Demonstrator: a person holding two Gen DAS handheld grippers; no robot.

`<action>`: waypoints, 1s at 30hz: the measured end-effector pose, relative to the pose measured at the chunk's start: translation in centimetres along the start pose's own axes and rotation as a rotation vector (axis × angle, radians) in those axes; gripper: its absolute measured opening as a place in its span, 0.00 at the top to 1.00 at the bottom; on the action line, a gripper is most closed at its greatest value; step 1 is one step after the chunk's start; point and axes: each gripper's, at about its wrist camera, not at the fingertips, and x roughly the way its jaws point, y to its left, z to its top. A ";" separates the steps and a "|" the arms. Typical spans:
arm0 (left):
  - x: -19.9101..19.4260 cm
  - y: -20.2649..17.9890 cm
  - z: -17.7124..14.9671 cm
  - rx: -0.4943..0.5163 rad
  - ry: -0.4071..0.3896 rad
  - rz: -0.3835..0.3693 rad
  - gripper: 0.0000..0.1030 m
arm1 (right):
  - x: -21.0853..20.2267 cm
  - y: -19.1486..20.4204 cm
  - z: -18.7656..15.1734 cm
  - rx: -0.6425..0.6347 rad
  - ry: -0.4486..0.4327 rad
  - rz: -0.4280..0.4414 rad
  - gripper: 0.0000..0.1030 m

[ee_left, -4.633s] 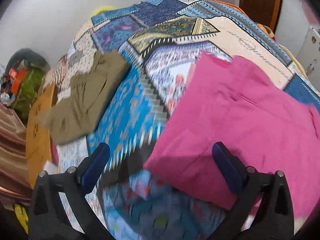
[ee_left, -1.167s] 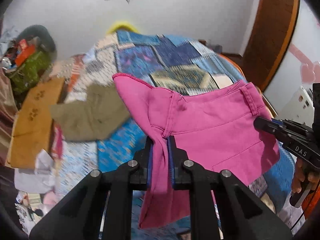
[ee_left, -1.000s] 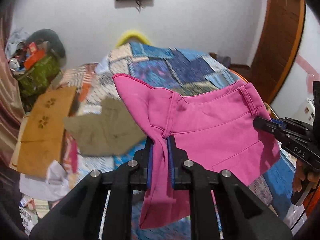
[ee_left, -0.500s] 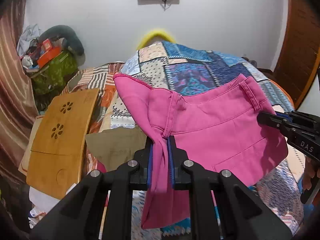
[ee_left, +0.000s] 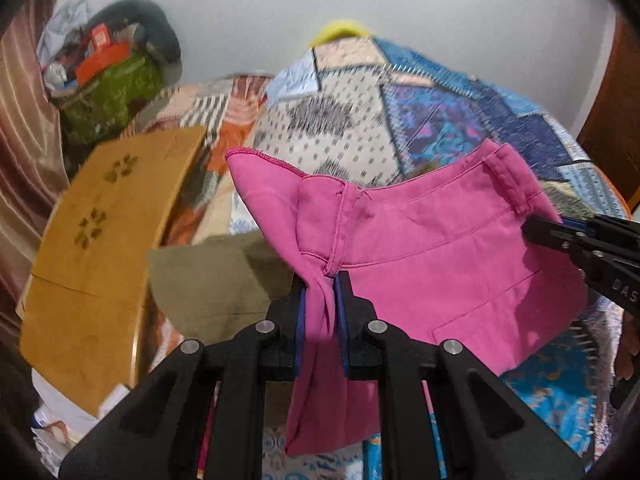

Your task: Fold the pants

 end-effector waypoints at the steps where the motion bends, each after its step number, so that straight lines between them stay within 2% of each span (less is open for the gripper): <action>1: 0.9 0.2 -0.1 -0.004 0.017 0.003 0.86 | 0.6 0.0 0.0 -0.001 0.012 -0.002 0.89; 4: 3.4 0.8 -0.8 -0.020 0.082 -0.004 0.82 | 2.2 -0.1 -0.2 -0.002 0.050 -0.008 0.88; 5: 3.8 0.9 -1.1 -0.019 0.090 0.015 0.78 | 2.5 -0.1 -0.4 -0.001 0.060 -0.012 0.88; 7: 3.9 1.0 -1.6 0.001 0.084 0.035 0.73 | 2.7 0.1 -0.6 -0.011 0.074 -0.034 0.87; 9: 3.4 1.4 -2.2 0.010 0.075 0.059 0.63 | 2.6 0.2 -0.8 -0.032 0.081 -0.083 0.85; 12: 2.5 2.3 -3.0 -0.001 0.096 0.073 0.61 | 1.7 -0.2 -1.2 -0.048 0.088 -0.136 0.81; 15: 1.6 3.2 -4.0 -0.014 0.126 0.090 0.61 | 0.4 -0.5 -1.7 -0.051 0.102 -0.171 0.70; 17: 0.4 3.6 -4.8 -0.013 0.135 0.097 0.61 | -0.9 -0.5 -2.0 -0.066 0.097 -0.189 0.68; 20: -3.2 3.3 -6.1 -0.003 0.101 0.093 0.61 | -4.3 -0.1 -2.5 -0.049 0.061 -0.175 0.68; 23: -7.7 2.8 -6.6 -0.024 0.035 0.049 0.61 | -8.1 0.9 -2.7 -0.030 -0.011 -0.136 0.68; 30: -23.6 -0.3 -7.4 -0.010 -0.227 0.004 0.61 | -19.2 7.0 -3.5 -0.124 -0.226 -0.087 0.68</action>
